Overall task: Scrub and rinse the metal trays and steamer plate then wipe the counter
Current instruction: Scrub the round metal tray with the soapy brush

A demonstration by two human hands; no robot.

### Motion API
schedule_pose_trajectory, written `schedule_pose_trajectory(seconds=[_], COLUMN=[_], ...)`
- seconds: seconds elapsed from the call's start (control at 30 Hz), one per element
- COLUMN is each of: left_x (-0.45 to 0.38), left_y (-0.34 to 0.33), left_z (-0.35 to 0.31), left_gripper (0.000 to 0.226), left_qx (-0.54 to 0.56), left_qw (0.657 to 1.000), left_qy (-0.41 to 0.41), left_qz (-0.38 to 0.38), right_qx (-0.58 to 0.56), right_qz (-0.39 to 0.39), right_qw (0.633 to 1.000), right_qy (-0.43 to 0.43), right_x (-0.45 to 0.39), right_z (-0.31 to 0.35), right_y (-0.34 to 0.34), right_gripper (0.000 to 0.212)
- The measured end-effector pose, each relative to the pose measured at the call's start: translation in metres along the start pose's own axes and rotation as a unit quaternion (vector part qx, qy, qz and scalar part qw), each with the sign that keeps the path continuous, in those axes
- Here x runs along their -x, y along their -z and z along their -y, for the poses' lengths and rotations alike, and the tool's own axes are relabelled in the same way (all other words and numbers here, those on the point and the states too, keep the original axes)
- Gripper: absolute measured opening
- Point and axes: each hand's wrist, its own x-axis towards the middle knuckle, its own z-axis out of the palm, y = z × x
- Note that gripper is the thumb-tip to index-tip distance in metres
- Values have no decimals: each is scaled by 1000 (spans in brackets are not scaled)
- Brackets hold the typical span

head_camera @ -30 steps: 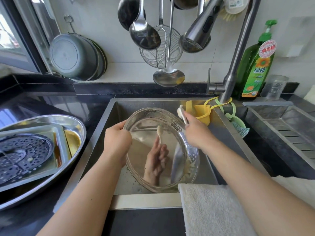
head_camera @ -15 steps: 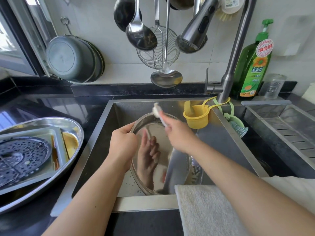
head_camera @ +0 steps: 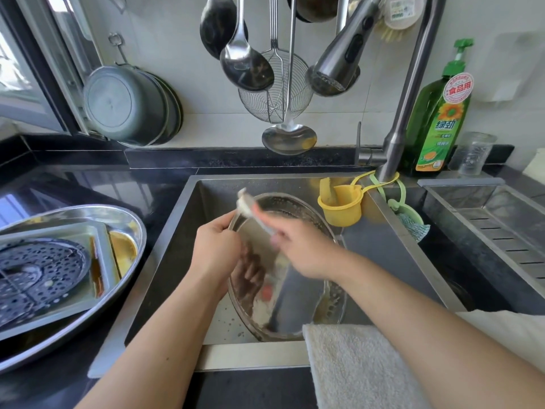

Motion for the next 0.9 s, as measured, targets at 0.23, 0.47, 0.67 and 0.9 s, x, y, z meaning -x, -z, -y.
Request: schedule_pose_trajectory(seconds=[0.23,0.47,0.67,0.9], left_x=[5,1,22,59], left_y=[-3,5,4,50], left_z=[-2,-1,-28,-97], left_gripper=[69,60,69,76], left_qx=[21,77,118,215], left_qw=[999,995,990,956], left_qy=[-24,-14,-78,-139], left_qz=[20,55,12,-146], right_qx=[41,57,73,122], right_qz=[-53,5,33,-10], right_qw=[997,998,996,980], right_qy=[-34,17,40,154], right_x=[-9,-2,4,-5], right_z=[1,11,45,169], right_y=[8,3,27,40], right_gripper=[64,69,67,61])
